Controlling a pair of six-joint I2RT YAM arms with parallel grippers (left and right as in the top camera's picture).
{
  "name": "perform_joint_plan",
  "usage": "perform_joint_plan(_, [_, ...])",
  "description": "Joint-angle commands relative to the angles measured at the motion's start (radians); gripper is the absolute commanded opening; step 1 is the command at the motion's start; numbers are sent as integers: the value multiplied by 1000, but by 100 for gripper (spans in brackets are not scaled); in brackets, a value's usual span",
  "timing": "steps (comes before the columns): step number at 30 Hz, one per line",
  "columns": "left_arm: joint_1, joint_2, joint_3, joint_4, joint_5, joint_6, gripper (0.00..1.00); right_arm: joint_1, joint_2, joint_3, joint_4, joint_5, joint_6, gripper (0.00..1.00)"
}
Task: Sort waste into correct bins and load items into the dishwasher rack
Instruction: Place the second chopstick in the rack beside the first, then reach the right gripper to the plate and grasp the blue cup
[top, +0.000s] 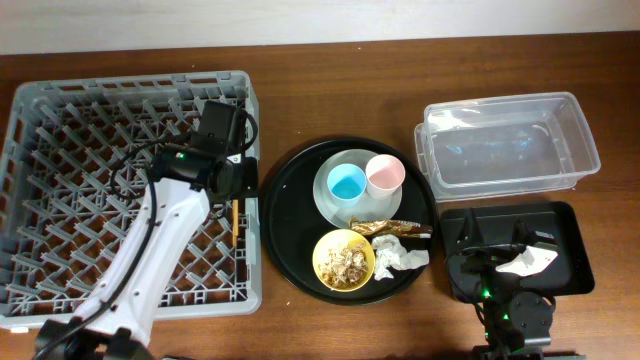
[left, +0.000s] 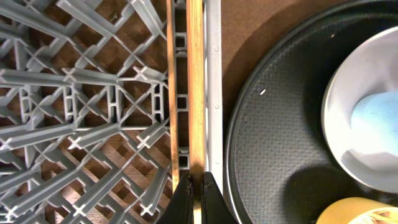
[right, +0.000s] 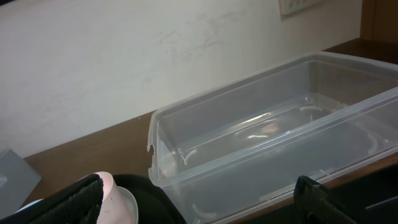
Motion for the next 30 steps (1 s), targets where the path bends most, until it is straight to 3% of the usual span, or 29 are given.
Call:
perform_joint_plan(1, [6,65,3,4,-21,35,0,-6,-4,-5,-12,-34,1,99])
perform_joint_plan(5, [7,138,3,32,-42,35,0,-6,-4,15,0,-268,-22,99])
perform_joint_plan(12, [12,154,3,56,-48,32,1,-7,100,320,-203,-260,-67,99])
perform_joint_plan(14, [20,154,3,66,-47,32,4,-7,200,451,-293,-261,-95,99])
perform_joint_plan(16, [31,155,3,71,-47,31,22,-7,341,623,-428,-262,-145,99])
perform_joint_plan(18, [48,156,3,74,-47,27,28,-7,564,891,-658,-265,-201,99])
perform_joint_plan(22, [83,148,10,74,-3,-18,32,-7,826,1241,-843,-336,-201,99])
perform_joint_plan(25, [131,124,46,61,183,-17,32,-6,949,1416,-983,-542,-235,100])
perform_joint_plan(27, [171,100,84,42,305,-8,32,3,1009,1448,-993,-671,-259,79])
perform_joint_plan(30, [224,39,116,19,440,6,36,87,1109,1448,-1032,-620,-307,73])
